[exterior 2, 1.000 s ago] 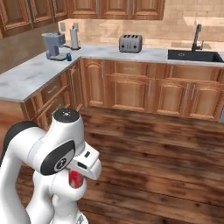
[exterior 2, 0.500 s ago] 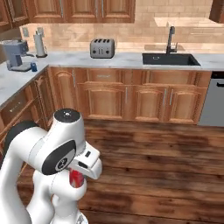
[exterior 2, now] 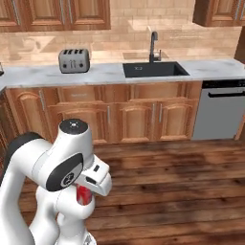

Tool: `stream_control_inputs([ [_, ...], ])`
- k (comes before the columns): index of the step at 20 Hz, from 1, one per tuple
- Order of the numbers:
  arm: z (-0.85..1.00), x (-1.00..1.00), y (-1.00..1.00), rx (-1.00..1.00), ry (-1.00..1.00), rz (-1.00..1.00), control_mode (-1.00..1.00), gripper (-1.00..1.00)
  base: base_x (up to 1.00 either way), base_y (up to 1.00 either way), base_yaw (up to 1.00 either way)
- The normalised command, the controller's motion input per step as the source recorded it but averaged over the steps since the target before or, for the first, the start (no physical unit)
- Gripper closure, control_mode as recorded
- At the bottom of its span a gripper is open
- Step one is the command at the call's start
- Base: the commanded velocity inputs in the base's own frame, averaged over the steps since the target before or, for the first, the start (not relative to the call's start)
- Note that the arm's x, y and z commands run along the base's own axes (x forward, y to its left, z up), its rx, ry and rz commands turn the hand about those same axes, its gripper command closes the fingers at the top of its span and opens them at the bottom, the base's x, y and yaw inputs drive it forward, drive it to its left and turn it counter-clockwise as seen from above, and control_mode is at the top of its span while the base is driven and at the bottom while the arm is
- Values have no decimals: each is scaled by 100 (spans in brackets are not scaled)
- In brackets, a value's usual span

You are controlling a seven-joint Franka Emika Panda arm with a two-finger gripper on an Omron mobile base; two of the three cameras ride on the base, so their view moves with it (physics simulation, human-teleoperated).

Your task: Four empty soda cans are scattered around the kitchen. Gather all the cans and cluster them next to the stove for recycling.

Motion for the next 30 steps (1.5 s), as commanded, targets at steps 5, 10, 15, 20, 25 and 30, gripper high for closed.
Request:
stream_control_inputs([
  [5,0,0,0,0,0,0,100,100,100,4,-37],
  [10,0,0,0,0,0,0,100,100,100,3,-37],
  [15,0,0,0,0,0,0,100,100,93,0,-39],
  [20,0,0,0,0,0,0,100,100,92,0,-39],
  [25,0,0,0,0,0,0,100,100,95,0,-37],
  [30,0,0,0,0,0,0,100,100,98,0,-39],
])
